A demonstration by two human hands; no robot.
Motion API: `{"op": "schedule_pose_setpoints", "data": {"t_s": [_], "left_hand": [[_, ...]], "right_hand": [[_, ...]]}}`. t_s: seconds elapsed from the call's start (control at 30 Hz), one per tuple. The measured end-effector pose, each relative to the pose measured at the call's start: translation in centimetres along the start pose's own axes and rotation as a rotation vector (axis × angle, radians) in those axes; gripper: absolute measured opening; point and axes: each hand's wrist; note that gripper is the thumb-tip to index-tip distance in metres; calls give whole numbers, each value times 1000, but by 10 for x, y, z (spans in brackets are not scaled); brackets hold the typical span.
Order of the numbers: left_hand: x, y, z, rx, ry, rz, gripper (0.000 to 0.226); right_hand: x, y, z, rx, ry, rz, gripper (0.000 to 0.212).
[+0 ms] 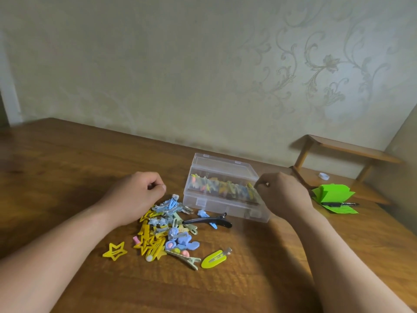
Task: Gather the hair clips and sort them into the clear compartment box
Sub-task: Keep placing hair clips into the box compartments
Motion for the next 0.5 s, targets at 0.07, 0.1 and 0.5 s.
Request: {"op": "schedule_pose_setpoints", "data": {"t_s": [0.07, 0.1, 0.5], "left_hand": [[-2, -2, 1, -14, -3, -3, 19], [-3, -2, 2, -17, -1, -3, 19], [-8, -4, 5, 13, 12, 4, 20]], "right_hand": [[0, 1, 0, 8, 10, -8, 22], [0, 0, 2, 1, 5, -20, 22], [43, -21, 40, 236, -449, -93, 13]]}}
Point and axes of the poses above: each hand's wrist, its own z-axis away from the middle knuckle, its own y-axis out of the palm, x = y × z, and after that the axes turned 9 degrees about x, right-handed
